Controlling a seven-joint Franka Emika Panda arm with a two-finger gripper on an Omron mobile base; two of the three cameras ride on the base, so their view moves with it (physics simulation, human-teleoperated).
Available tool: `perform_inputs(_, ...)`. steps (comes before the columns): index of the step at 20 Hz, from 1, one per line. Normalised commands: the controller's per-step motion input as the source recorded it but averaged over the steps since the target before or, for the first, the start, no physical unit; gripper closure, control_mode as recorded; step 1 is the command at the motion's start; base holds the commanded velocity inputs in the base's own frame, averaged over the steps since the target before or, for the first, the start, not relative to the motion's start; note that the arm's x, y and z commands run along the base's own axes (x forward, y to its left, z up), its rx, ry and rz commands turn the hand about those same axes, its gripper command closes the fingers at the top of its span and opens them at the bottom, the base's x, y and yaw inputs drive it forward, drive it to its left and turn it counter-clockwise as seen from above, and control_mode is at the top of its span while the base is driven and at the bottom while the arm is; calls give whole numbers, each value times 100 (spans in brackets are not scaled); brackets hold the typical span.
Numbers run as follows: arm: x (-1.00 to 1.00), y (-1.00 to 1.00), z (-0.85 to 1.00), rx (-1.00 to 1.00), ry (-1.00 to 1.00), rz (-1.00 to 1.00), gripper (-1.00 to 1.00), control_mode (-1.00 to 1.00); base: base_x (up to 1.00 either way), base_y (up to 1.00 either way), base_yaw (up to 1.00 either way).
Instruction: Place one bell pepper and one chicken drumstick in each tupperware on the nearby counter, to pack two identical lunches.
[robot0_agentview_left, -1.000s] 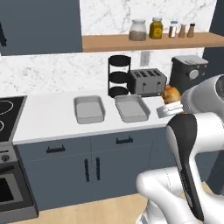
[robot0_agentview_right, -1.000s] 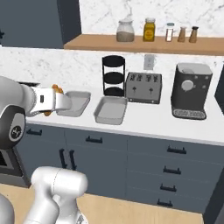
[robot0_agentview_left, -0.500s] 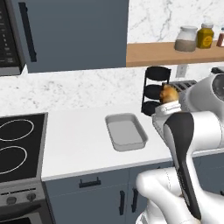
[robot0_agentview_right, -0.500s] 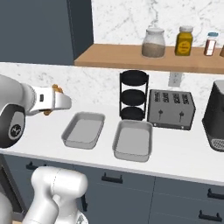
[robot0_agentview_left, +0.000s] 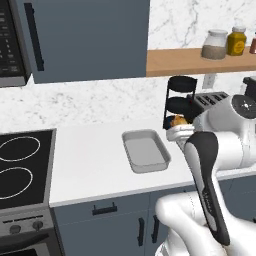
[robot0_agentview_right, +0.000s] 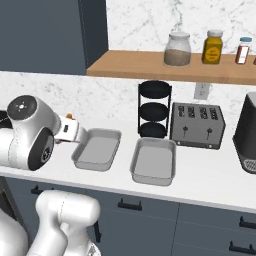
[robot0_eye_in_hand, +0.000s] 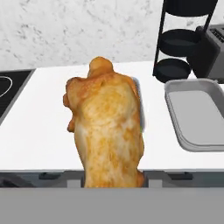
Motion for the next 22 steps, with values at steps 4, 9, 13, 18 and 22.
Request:
perform_inputs(4,100,44,-88,-2,3,8,100,-100,0,0,0)
perform_inputs(9,98,35,-72,-17,4,0,100,-100,0,0,0)
perform_inputs(13,92,2,-92,-6,15,1,100,-100,0,0,0)
perform_inputs(18,67,0,-53,0,22,10,100,-100,0,0,0)
perform_inputs(22,72,0,-43,0,23,9,100,-100,0,0,0)
